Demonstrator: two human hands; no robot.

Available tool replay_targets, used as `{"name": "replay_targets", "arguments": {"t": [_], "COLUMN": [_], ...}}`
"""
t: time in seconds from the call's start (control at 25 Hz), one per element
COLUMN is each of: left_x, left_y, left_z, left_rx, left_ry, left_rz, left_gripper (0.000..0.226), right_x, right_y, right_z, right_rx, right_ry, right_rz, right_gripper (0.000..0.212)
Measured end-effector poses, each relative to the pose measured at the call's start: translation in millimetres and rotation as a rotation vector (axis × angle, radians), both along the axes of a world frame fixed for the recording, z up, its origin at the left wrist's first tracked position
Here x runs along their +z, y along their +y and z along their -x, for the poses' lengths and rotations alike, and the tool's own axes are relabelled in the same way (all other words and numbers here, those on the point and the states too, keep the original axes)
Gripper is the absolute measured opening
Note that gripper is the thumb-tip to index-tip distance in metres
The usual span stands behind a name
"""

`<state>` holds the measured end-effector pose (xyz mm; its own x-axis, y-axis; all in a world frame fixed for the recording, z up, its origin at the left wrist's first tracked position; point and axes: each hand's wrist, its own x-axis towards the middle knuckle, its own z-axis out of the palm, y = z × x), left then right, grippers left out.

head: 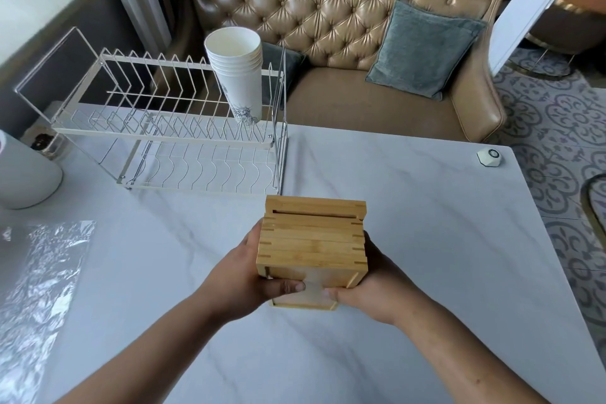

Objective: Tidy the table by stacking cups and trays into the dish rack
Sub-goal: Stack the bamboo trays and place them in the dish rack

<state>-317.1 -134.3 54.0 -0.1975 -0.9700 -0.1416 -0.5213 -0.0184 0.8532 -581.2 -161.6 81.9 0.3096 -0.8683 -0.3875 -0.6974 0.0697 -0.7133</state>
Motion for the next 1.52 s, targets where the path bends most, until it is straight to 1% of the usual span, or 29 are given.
{"name": "replay_targets", "arguments": {"t": [0.12, 0.28, 0.48, 0.64, 0.8, 0.88, 0.92, 1.08, 1.32, 1.4, 1.52], "left_x": [-8, -10, -13, -18, -17, -17, -17, -11, -9, -10, -12], "left_y": [5, 4, 9, 13, 13, 13, 13, 11, 12, 12, 12], "left_z": [2, 1, -2, -3, -2, -2, -2, -3, -4, -4, -5], "left_rx": [0.014, 0.039, 0.004, 0.015, -0.042, -0.062, -0.062, -0.010, 0.002, 0.003, -0.033], "left_ry": [-0.022, -0.055, -0.042, -0.091, -0.086, -0.085, -0.093, -0.108, -0.124, -0.148, -0.180], "left_rz": [0.010, 0.026, -0.001, -0.059, -0.100, -0.112, -0.116, -0.131, -0.138, -0.141, -0.162], "left_gripper": [0.098, 0.102, 0.095, 0.087, 0.075, 0.066, 0.066, 0.078, 0.081, 0.084, 0.090], "right_x": [-6, -8, -15, -19, -23, -22, -22, -18, -18, -19, -27], "right_y": [3, 6, 12, 15, 18, 20, 19, 14, 13, 13, 15], "right_z": [-1, -4, -6, -5, -9, -10, -9, -7, -8, -7, -8], "right_rx": [0.001, -0.017, -0.011, -0.004, 0.014, 0.035, 0.034, 0.008, 0.000, 0.001, 0.002], "right_ry": [0.025, 0.042, 0.029, 0.018, 0.011, 0.035, 0.054, 0.113, 0.118, 0.107, 0.099], "right_rz": [-0.002, 0.023, 0.021, 0.020, 0.009, 0.004, 0.002, -0.006, 0.044, 0.039, 0.010], "right_gripper": [0.091, 0.093, 0.093, 0.083, 0.062, 0.063, 0.066, 0.073, 0.080, 0.080, 0.075]}}
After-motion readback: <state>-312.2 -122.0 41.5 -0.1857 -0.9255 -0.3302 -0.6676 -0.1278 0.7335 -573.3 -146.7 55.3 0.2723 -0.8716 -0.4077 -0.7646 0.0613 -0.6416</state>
